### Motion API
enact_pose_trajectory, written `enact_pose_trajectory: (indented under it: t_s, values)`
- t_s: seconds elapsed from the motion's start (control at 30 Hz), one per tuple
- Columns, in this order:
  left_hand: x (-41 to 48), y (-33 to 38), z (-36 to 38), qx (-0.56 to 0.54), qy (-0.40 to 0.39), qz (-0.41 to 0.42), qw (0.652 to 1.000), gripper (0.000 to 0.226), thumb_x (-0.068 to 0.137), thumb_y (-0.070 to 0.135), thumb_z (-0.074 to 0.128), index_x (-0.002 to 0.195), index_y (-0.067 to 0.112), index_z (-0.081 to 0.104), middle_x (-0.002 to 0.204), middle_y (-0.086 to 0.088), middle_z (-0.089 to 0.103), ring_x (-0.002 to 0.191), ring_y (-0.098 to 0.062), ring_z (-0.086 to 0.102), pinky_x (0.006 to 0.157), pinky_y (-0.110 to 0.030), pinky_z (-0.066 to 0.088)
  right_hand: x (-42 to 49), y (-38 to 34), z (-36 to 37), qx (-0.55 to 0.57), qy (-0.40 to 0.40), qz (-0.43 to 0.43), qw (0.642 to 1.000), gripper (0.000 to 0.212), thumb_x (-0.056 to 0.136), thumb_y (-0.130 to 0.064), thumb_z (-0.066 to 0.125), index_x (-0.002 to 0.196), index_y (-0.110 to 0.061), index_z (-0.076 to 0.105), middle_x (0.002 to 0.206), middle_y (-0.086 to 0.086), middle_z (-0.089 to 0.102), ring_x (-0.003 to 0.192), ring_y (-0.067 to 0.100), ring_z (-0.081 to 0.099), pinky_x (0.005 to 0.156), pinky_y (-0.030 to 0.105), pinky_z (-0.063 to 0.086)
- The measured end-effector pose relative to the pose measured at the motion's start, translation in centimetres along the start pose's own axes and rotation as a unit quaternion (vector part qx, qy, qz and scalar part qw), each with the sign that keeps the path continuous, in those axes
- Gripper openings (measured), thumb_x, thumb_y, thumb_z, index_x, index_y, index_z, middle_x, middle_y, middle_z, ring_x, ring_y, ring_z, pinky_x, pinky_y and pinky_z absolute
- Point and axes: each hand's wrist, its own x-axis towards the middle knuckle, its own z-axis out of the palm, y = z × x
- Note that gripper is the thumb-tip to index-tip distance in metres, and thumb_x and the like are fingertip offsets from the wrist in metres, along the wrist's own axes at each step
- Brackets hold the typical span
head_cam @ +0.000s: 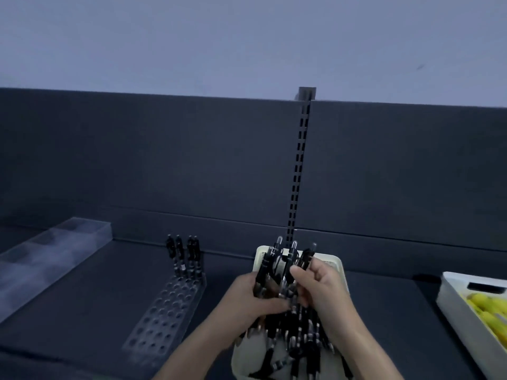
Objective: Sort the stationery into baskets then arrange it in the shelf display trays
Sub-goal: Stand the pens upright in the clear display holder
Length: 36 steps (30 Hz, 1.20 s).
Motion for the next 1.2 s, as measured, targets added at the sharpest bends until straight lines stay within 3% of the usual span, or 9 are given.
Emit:
enact_pose_trajectory:
  t_s: [0.17, 0.27, 0.37, 0.5, 0.6, 0.73, 0.9, 1.03, 1.2]
  values:
    - [-2.3, 0.2, -4.2, 0.008, 0.049, -0.007, 0.999, 0.017, 0.082, -0.003, 0.064, 0.073, 0.01, 0.059, 0.045, 0.01, 0.058, 0.035, 0.003, 0.049, 0.039, -0.01, 0.036, 0.8, 0.0, 4.9, -0.01, -0.057, -0.024, 0.998, 0.021, 0.089, -0.009, 0.057, 0.074, 0.002, 0.047, 0.051, 0.006, 0.038, 0.04, 0.011, 0.036, 0.042, 0.019, 0.032]
    - [-2.9, -0.4, -7.3, 0.0, 0.061, -0.021, 0.998, 0.012, 0.082, -0.002, 0.065, 0.073, 0.006, 0.06, 0.052, 0.004, 0.059, 0.036, -0.002, 0.051, 0.039, -0.013, 0.038, 1.5, 0.2, 8.1, -0.038, -0.076, -0.027, 0.996, 0.026, 0.091, -0.013, 0.055, 0.081, 0.01, 0.048, 0.05, 0.003, 0.043, 0.045, 0.013, 0.041, 0.048, 0.02, 0.034]
    - [-3.3, -1.5, -11.1, -0.036, 0.077, -0.037, 0.996, 0.015, 0.078, -0.005, 0.068, 0.07, 0.008, 0.065, 0.056, 0.005, 0.064, 0.047, -0.003, 0.058, 0.047, -0.014, 0.045, 1.9, 0.3, 12.0, -0.044, -0.085, -0.02, 0.995, 0.022, 0.092, -0.01, 0.053, 0.077, 0.006, 0.053, 0.054, 0.003, 0.047, 0.049, 0.012, 0.044, 0.047, 0.016, 0.037]
    - [-3.3, -2.9, -16.5, -0.093, 0.088, -0.041, 0.991, 0.017, 0.075, -0.011, 0.066, 0.07, 0.005, 0.064, 0.05, 0.005, 0.063, 0.041, -0.004, 0.056, 0.04, -0.013, 0.04, 2.7, 1.5, 17.7, -0.06, -0.083, 0.014, 0.995, 0.024, 0.088, -0.009, 0.059, 0.065, -0.012, 0.057, 0.053, -0.004, 0.052, 0.053, 0.01, 0.046, 0.052, 0.022, 0.038]
    - [-2.8, -3.4, -19.9, -0.106, 0.061, -0.051, 0.991, 0.02, 0.076, -0.013, 0.064, 0.069, 0.005, 0.065, 0.045, 0.004, 0.061, 0.034, -0.002, 0.051, 0.035, -0.011, 0.037, 3.2, 2.3, 20.9, -0.094, -0.056, 0.041, 0.993, 0.031, 0.087, -0.011, 0.062, 0.058, -0.013, 0.048, 0.053, 0.005, 0.051, 0.05, 0.016, 0.044, 0.053, 0.028, 0.035]
    - [-1.5, -4.9, -23.7, -0.083, 0.047, -0.081, 0.992, 0.008, 0.079, 0.003, 0.069, 0.073, 0.005, 0.064, 0.045, 0.002, 0.053, 0.033, -0.008, 0.041, 0.035, -0.016, 0.03, 4.2, 2.2, 22.7, -0.091, 0.026, 0.058, 0.994, 0.029, 0.088, -0.005, 0.058, 0.062, -0.011, 0.049, 0.05, -0.005, 0.056, 0.05, 0.013, 0.051, 0.05, 0.021, 0.042]
    - [-0.9, -7.4, -27.1, -0.043, 0.081, -0.101, 0.991, 0.009, 0.08, 0.009, 0.07, 0.077, 0.004, 0.065, 0.053, -0.004, 0.051, 0.036, -0.009, 0.038, 0.038, -0.018, 0.029, 6.1, 2.8, 22.7, -0.227, 0.135, 0.026, 0.964, 0.008, 0.089, -0.009, 0.058, 0.083, -0.012, 0.063, 0.083, 0.003, 0.069, 0.084, 0.022, 0.065, 0.082, 0.037, 0.051]
    - [-1.0, -8.3, -27.7, -0.062, 0.11, -0.102, 0.987, 0.011, 0.076, -0.003, 0.07, 0.079, 0.003, 0.061, 0.056, -0.003, 0.057, 0.034, -0.007, 0.038, 0.035, -0.017, 0.031, 6.6, 3.5, 24.0, -0.307, 0.147, 0.009, 0.94, 0.008, 0.091, -0.007, 0.055, 0.093, -0.002, 0.061, 0.083, 0.005, 0.065, 0.075, 0.018, 0.061, 0.065, 0.019, 0.045]
    - [-0.8, -8.6, -28.1, -0.046, 0.132, -0.072, 0.987, 0.014, 0.073, -0.002, 0.072, 0.073, 0.003, 0.059, 0.057, -0.007, 0.054, 0.034, -0.006, 0.039, 0.036, -0.016, 0.032, 6.6, 5.3, 25.1, -0.378, 0.122, 0.0, 0.918, 0.011, 0.094, -0.01, 0.05, 0.086, -0.005, 0.053, 0.078, 0.007, 0.064, 0.065, 0.016, 0.058, 0.051, 0.015, 0.038]
